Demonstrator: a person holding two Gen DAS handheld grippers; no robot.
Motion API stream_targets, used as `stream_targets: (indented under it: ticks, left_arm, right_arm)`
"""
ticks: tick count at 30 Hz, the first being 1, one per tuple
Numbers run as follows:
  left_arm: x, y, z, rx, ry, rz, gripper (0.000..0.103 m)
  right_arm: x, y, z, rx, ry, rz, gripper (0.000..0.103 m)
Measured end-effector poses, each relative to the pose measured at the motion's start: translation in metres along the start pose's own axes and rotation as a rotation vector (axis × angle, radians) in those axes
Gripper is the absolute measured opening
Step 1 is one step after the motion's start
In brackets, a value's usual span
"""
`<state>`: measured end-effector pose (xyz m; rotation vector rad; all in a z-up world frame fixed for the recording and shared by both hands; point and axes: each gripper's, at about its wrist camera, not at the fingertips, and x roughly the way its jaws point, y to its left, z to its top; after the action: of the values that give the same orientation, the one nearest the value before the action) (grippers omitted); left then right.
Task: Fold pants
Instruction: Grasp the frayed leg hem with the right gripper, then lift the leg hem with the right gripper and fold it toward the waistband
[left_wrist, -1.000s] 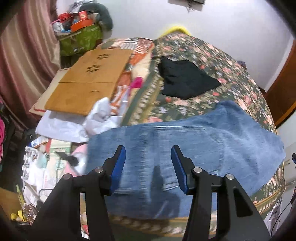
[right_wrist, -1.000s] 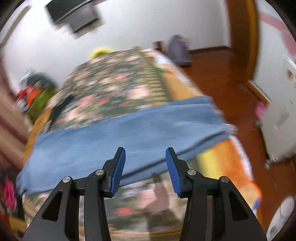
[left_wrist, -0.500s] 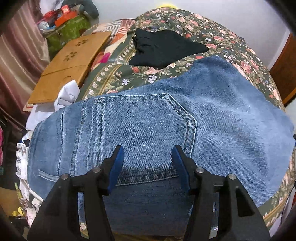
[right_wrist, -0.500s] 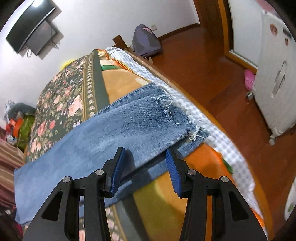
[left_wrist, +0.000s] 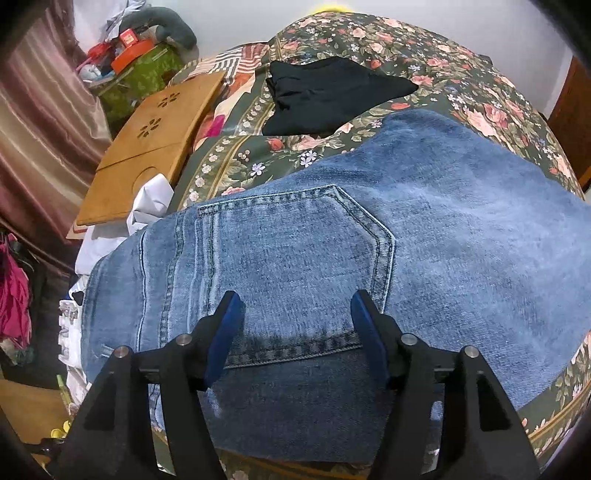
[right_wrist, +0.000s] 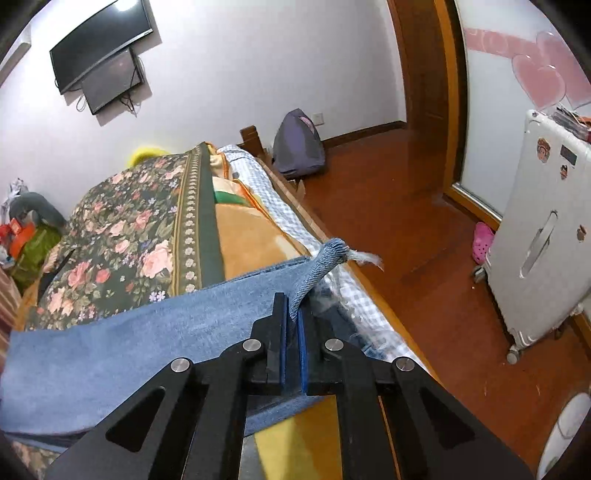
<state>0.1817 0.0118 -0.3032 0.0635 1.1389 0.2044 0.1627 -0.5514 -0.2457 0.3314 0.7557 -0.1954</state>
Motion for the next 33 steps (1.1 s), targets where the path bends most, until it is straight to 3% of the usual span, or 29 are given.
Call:
stream_targets:
  ticks: [5,9,14,15,17,18,22,26,30,33]
  left_arm:
    - [-0.002,0.002,-0.003,-0.008,0.003,-0.013,0.062]
    - [-0.011,-0.001,0.001,0.029,-0.001,-0.033,0.062]
    - [-0.036,-0.019,0.021,0.062,-0.073,-0.086,0.062]
    - [-0.043,-0.028,0.028,0.076,-0.097,-0.103,0.062]
    - [-0.051,-0.044,0.039,0.101,-0.131,-0.139,0.062]
    - [-0.053,-0.050,0.042,0.109,-0.141,-0.150,0.062]
    - [-0.050,-0.089,0.053,0.163,-0.161,-0.201,0.062]
    - [-0.032,-0.120,0.052,0.216,-0.128,-0.219,0.061]
    - [-0.013,-0.139,0.046,0.241,-0.068,-0.248,0.058]
    - [-0.010,-0.148,0.040,0.262,-0.085,-0.226,0.058]
  right_arm:
    - [0.043,-0.016,-0.027,0.021,0.172,-0.012,0.004]
    - [0.045,-0.030,-0.028,0.087,0.187,0.022,0.007]
    - [0.023,-0.027,-0.018,0.020,0.190,-0.061,0.026]
    - [0.017,-0.027,-0.018,0.021,0.185,-0.059,0.029]
    - [0.006,-0.028,-0.020,0.061,0.162,-0.027,0.050]
    - [0.001,-0.029,-0.021,0.080,0.151,-0.013,0.052]
    - [-0.004,-0.028,-0.030,0.157,0.140,0.032,0.053]
    - [0.013,-0.029,-0.042,0.251,0.194,0.093,0.053]
    - [0.027,-0.023,-0.047,0.259,0.217,0.095,0.053]
    - [0.033,-0.021,-0.046,0.257,0.199,0.094,0.055]
